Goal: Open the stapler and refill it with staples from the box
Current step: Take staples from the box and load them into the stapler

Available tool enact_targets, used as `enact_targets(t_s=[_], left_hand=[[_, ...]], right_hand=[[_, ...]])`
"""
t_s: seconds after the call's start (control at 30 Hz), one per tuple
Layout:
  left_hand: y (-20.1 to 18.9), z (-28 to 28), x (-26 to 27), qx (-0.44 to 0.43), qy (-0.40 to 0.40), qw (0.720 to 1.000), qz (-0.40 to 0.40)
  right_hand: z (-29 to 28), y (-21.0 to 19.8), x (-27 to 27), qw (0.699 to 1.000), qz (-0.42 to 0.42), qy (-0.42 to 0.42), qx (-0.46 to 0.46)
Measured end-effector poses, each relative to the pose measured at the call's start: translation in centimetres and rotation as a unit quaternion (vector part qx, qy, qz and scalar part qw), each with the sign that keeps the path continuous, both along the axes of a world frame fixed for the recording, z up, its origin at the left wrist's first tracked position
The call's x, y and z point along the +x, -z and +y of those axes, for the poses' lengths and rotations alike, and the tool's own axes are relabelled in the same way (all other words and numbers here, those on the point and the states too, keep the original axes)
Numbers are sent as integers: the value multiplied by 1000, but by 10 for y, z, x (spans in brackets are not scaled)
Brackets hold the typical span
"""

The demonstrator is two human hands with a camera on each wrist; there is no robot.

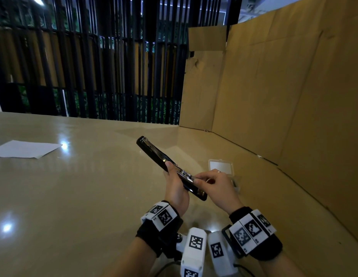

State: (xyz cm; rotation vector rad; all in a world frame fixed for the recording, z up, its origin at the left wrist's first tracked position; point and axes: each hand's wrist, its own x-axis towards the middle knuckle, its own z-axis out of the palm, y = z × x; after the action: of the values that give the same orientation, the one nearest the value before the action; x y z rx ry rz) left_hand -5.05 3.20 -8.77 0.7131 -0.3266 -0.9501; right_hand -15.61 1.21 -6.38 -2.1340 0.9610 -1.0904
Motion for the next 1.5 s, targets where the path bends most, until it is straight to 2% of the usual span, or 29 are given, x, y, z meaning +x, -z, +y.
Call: enact_targets(t_s=[0.23, 0.73, 0.93, 1.1, 1.2, 1.3, 1.37, 1.43, 1.5], left_hand=[[-6, 2, 2, 4, -12, 1000, 12], [-7, 5, 1, 31, -17, 999, 2], [-7, 5, 0, 42, -16, 999, 7], [-5, 1, 9, 20, -12, 1000, 1], [-4, -4, 16, 23, -33, 999, 14], [-5, -5, 24, 12, -33, 999, 24], [-6, -4, 27, 4, -34, 999, 40], [-6, -3, 29, 6, -43, 998, 53], [-6, -2, 30, 11, -51, 997, 60]], right_hand=[[1, 3, 5, 1000, -21, 5, 5], [4, 6, 4, 992, -67, 0, 108], [3, 4, 0, 991, -47, -25, 121], [5, -3, -7, 993, 67, -91, 23], [-2, -5, -13, 990, 123, -66, -3], [-11, -18, -27, 998, 49, -27, 23], [-23, -26, -37, 999, 21, 38, 28], [-44, -28, -44, 991, 79, 99, 30], [-63, -25, -41, 973, 189, 120, 54]])
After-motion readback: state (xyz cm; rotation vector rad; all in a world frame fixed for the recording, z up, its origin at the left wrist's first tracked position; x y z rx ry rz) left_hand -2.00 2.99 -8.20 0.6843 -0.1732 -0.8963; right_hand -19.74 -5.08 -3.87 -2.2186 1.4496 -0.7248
